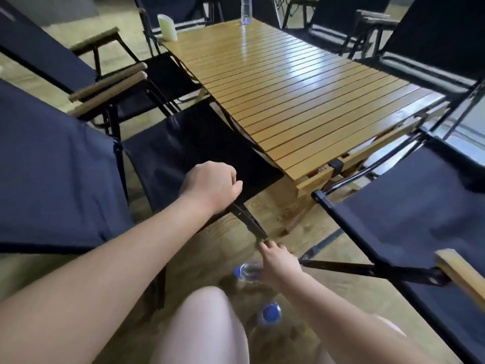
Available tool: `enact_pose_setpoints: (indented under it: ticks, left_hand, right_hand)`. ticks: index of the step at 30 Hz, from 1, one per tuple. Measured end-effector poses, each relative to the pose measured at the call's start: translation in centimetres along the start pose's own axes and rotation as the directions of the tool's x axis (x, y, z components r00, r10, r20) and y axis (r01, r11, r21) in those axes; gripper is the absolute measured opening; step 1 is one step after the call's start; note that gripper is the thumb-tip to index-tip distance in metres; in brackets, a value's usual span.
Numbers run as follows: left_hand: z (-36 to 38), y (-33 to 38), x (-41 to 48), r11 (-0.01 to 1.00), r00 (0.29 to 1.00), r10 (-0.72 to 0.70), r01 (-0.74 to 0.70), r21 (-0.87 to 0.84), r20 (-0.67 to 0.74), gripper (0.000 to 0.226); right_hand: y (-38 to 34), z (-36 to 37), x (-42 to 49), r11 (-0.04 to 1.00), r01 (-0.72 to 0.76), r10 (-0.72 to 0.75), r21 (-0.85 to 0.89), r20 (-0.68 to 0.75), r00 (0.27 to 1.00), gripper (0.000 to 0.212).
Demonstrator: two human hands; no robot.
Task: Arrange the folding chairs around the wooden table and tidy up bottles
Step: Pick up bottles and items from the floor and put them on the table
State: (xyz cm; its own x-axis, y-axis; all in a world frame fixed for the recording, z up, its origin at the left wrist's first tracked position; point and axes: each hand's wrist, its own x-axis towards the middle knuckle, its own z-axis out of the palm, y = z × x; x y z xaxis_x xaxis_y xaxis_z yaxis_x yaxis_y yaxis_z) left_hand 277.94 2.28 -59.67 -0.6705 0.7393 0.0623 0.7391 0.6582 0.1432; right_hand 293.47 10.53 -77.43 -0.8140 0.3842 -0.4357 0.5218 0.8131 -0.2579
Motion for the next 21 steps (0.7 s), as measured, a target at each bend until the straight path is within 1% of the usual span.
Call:
enact_pose_setpoints:
  ticks: [3,5,7,9,13,15,18,21]
  left_hand:
    - [0.1,0.0,0.3,1.000,1.000,-0.002,0.002,0.018,-0.017,0.025]
    - [0.1,0.0,0.3,1.000,1.000,-0.009,0.009,0.025,-0.018,0.026]
    - [0.2,0.0,0.3,1.000,1.000,-0.006,0.006,0.026,-0.013,0.027]
    - [0.3,-0.1,0.3,1.000,1.000,-0.003,0.003,0.008,-0.008,0.027]
    - [0.7,0.3,0.9,1.000,1.000,-0.002,0.003,0.031,-0.027,0.027]
    - [0.8,0.6,1.4,0.999,1.000,-0.015,0.017,0.051,-0.024,0.027]
    - [0.9,0.5,1.4,0.999,1.000,-0.026,0.027,0.035,-0.017,0.026]
    - [1.0,0.4,1.5,0.999,1.000,-0.017,0.018,0.039,-0.020,0.026]
  right_hand:
    - [0.1,2.1,0.4,1.000,-0.009,0.007,0.013,0.152,0.988,0.062]
    - [0.2,3.4,0.1,1.000,-0.027,0.027,-0.003,0.251,0.968,0.072]
    - [0.4,4.4,-0.2,0.999,-0.052,0.053,-0.012,0.303,0.951,0.087]
    - [0.6,4.8,0.0,0.998,-0.065,0.060,0.007,0.311,0.949,0.094]
    - [1.1,5.2,0.3,0.999,-0.050,0.046,0.003,0.318,0.947,0.097]
    - [1.2,6.2,0.0,0.998,-0.055,0.061,-0.029,0.366,0.929,0.101]
    - [1.6,7.9,-0.6,0.996,-0.078,0.087,-0.037,0.382,0.920,0.094]
    - [2.0,8.4,-0.4,0.997,-0.071,0.078,-0.032,0.378,0.923,0.087]
